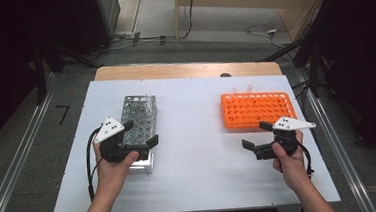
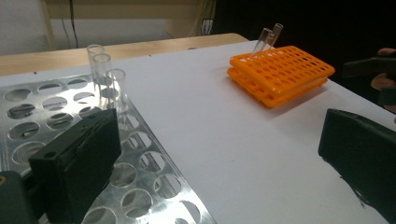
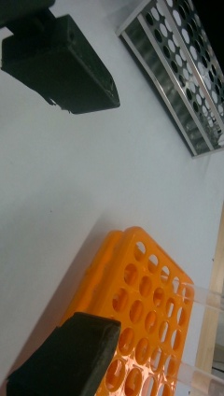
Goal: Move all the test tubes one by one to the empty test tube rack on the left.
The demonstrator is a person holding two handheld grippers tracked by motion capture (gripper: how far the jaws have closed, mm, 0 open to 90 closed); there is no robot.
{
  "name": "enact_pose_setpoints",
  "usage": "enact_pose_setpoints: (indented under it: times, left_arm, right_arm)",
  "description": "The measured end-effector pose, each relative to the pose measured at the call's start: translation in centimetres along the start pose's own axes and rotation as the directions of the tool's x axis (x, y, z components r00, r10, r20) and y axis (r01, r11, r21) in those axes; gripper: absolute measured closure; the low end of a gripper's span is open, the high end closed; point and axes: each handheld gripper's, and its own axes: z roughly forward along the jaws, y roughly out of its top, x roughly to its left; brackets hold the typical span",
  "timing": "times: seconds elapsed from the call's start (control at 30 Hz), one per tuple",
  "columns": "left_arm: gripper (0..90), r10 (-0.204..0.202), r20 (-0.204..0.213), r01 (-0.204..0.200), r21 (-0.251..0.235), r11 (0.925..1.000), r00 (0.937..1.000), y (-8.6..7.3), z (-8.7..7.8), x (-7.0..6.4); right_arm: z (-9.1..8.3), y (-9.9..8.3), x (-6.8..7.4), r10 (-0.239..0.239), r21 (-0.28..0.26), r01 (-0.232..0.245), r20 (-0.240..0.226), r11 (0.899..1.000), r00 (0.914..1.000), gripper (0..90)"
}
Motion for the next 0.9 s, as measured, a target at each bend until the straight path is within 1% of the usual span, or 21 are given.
enact_pose_setpoints:
  times: [0.07, 0.1, 0.2, 0.3, 0.37, 0.43, 0.47, 0.53, 0.57, 0.6, 0.67, 0.73, 0.9]
  left_arm:
    - [0.0, 0.008, 0.002, -0.008, -0.004, 1.0000, 1.0000, -0.2, -0.3, -0.3]
    - [0.0, 0.007, 0.004, -0.007, -0.005, 1.0000, 1.0000, -0.3, -0.4, -0.4]
    - [0.0, 0.008, 0.008, -0.008, -0.018, 0.9998, 0.9999, -0.8, -1.2, -0.7]
    - [0.0, 0.001, 0.012, 0.000, -0.030, 0.9996, 0.9999, -1.2, -1.9, -0.6]
    - [0.0, -0.009, 0.003, 0.009, -0.038, 0.9992, 1.0000, -1.4, -2.2, -0.4]
    - [0.0, -0.018, 0.006, 0.018, -0.036, 0.9992, 0.9998, -1.6, -2.2, -0.3]
    - [0.0, -0.010, -0.001, 0.010, -0.031, 0.9995, 1.0000, -1.7, -2.1, -0.4]
    - [0.0, -0.002, -0.001, 0.002, -0.020, 0.9998, 1.0000, -1.8, -1.9, -0.5]
    - [0.0, -0.004, 0.002, 0.004, -0.020, 0.9998, 1.0000, -1.9, -1.8, -0.6]
    - [0.0, -0.002, 0.009, 0.003, -0.019, 0.9998, 1.0000, -1.9, -1.7, -0.6]
    - [0.0, 0.007, 0.011, -0.006, -0.018, 0.9998, 0.9999, -1.9, -1.6, -0.7]
    - [0.0, -0.004, 0.019, 0.004, -0.019, 0.9998, 0.9998, -2.0, -1.5, -0.7]
    - [0.0, -0.003, 0.015, 0.003, -0.004, 1.0000, 0.9999, -2.1, -1.1, -0.7]
  right_arm:
    - [0.2, 0.3, -0.2, 0.010, 0.001, -0.010, 0.006, 1.000, 0.9999, 0.0]
    - [0.3, 0.4, -0.3, 0.008, 0.003, -0.008, 0.013, 1.000, 0.9999, 0.0]
    - [0.6, 0.8, -0.6, 0.020, 0.011, -0.020, 0.026, 1.000, 0.9995, 0.0]
    - [0.9, 1.2, -1.1, 0.024, 0.015, -0.024, 0.041, 1.000, 0.9989, 0.0]
    - [1.0, 1.6, -1.4, 0.025, 0.018, -0.026, 0.049, 0.999, 0.9985, 0.0]
    - [1.2, 2.0, -1.8, 0.017, 0.026, -0.019, 0.062, 0.999, 0.9979, 0.0]
    - [1.3, 2.2, -2.1, 0.027, 0.024, -0.029, 0.064, 0.999, 0.9976, 0.0]
    - [1.4, 2.7, -2.7, 0.037, 0.014, -0.038, 0.066, 0.999, 0.9971, 0.0]
    - [1.4, 2.9, -3.1, 0.050, 0.007, -0.050, 0.066, 0.999, 0.9966, 0.0]
    - [1.4, 3.0, -3.6, 0.077, -0.006, -0.077, 0.060, 0.997, 0.9952, 0.0]
    - [1.5, 3.4, -4.1, 0.095, -0.019, -0.094, 0.064, 0.995, 0.9934, 0.0]
    - [1.6, 3.8, -4.5, 0.099, -0.021, -0.098, 0.074, 0.995, 0.9923, 0.0]
    - [2.4, 4.9, -5.8, 0.111, -0.024, -0.109, 0.092, 0.994, 0.9896, 0.0]
